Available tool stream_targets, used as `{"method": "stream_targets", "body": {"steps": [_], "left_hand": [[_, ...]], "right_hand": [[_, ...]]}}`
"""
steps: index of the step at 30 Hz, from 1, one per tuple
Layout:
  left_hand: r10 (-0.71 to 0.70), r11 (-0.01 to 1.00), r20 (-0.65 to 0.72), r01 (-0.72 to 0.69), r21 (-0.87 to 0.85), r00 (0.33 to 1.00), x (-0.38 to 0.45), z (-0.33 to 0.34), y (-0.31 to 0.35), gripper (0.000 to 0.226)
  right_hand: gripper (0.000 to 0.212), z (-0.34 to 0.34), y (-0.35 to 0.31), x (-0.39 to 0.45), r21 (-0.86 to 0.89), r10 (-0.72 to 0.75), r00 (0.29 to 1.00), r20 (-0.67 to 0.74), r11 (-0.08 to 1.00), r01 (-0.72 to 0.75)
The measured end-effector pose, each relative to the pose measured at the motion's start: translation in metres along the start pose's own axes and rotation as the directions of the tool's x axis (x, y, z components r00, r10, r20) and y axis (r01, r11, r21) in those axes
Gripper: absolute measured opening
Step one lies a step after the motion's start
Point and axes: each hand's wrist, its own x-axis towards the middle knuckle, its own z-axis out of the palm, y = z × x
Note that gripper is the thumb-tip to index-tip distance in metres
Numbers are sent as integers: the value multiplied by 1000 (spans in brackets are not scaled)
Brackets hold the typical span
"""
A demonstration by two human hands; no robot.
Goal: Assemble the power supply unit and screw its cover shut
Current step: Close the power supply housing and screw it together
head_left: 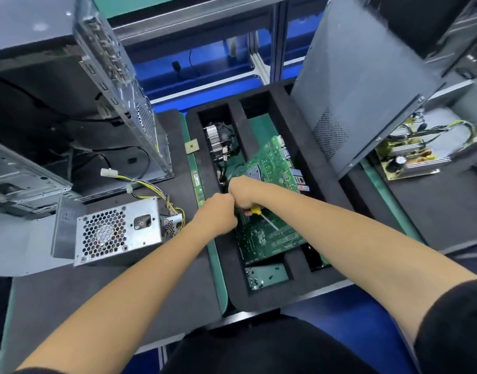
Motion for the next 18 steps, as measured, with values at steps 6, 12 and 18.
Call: {"method": "stream_targets", "body": {"steps": [6, 12, 18], "left_hand": [[70, 998, -37, -70, 2, 997, -20, 30, -7, 10], [365, 929, -56, -359, 96, 929, -33, 54, -3, 16], [520, 849, 56, -523, 71, 852, -42, 86, 19, 14]], "right_hand": [[20, 19, -1, -3, 39, -62, 997, 46, 997, 60], [19, 18, -3, -13, 147, -22, 996, -81, 989, 34], [15, 35, -7, -23, -22, -80, 996, 43, 996, 81]]}}
